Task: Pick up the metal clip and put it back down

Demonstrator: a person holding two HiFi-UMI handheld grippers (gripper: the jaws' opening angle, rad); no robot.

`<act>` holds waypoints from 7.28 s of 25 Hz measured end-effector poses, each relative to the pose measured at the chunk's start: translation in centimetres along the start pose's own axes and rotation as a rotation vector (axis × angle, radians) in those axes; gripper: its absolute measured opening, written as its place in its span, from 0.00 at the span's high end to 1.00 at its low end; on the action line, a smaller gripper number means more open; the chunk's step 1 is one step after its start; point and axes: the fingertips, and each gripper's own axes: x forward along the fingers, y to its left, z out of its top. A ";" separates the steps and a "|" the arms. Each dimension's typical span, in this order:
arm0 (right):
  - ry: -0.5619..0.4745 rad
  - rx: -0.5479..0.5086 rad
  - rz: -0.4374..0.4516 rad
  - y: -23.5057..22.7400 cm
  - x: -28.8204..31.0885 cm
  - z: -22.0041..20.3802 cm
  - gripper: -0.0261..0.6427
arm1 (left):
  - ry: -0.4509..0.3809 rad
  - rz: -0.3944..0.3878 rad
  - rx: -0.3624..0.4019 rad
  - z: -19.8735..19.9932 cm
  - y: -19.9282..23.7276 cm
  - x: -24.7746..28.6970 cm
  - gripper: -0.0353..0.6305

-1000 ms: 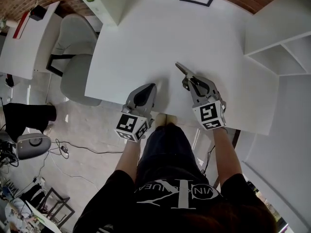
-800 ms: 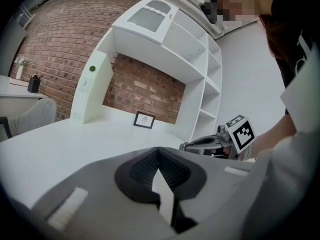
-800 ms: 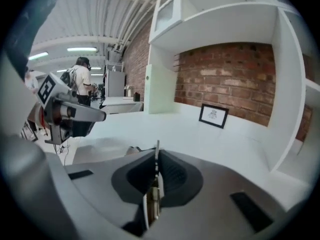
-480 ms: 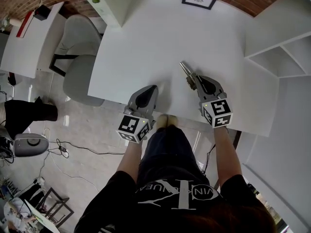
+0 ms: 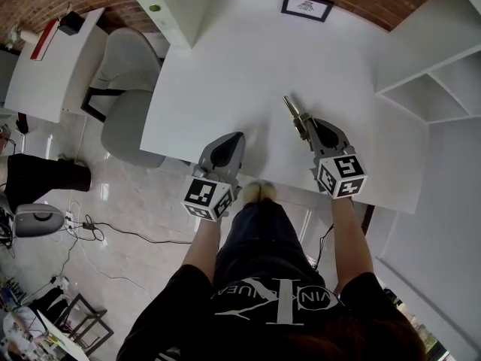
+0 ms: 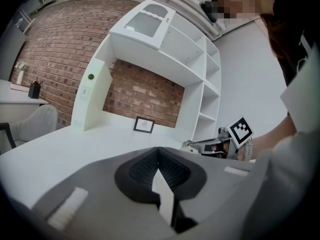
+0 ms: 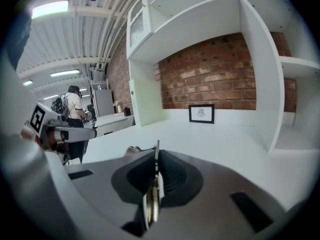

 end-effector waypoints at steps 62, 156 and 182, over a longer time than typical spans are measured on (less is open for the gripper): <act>-0.320 0.060 -0.074 -0.5 -8.5 12.4 0.94 | -0.171 0.020 0.130 11.2 -0.6 -1.5 0.93; -0.126 0.119 -0.047 -1.0 -4.2 4.1 0.94 | -0.049 0.080 0.011 4.7 2.6 -0.5 0.93; 0.107 -0.239 -0.048 -0.6 0.4 -1.3 0.94 | 0.004 0.068 -0.028 1.1 2.7 1.6 0.93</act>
